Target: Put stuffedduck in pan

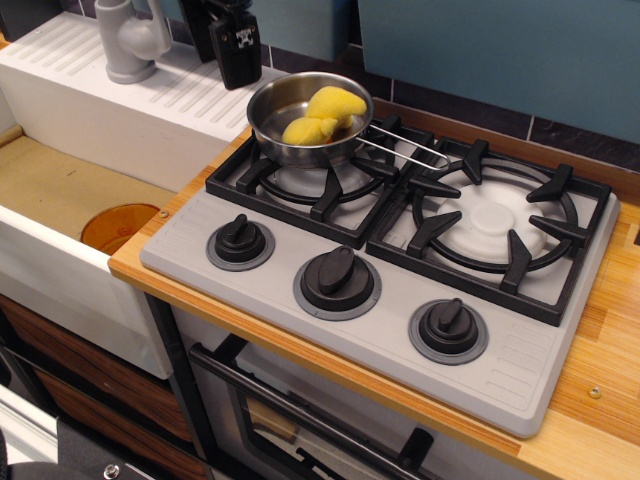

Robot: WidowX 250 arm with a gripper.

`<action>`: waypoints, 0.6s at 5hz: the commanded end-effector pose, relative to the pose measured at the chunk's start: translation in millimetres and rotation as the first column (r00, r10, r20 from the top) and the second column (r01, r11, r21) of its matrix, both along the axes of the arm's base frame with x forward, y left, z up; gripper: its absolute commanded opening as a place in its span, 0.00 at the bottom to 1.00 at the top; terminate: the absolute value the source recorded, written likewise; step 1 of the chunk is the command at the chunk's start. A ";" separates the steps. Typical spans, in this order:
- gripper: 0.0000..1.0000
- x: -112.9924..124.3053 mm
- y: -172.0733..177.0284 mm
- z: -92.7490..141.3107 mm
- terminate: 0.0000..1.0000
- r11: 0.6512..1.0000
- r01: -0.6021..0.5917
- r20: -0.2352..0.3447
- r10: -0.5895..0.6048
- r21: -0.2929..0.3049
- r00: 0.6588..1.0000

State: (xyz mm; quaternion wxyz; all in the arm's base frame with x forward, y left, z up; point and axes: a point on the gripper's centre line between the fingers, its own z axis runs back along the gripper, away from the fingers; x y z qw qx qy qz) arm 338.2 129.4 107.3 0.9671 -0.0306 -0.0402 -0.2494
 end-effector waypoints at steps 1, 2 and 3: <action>1.00 8.8 6.8 28.2 0.00 0.999 -0.007 0.060 0.005 0.033 0.998; 1.00 10.7 10.1 23.1 0.00 0.998 -0.009 0.031 0.008 0.061 0.999; 1.00 12.3 14.2 20.8 1.00 0.999 -0.001 0.007 0.001 0.036 1.000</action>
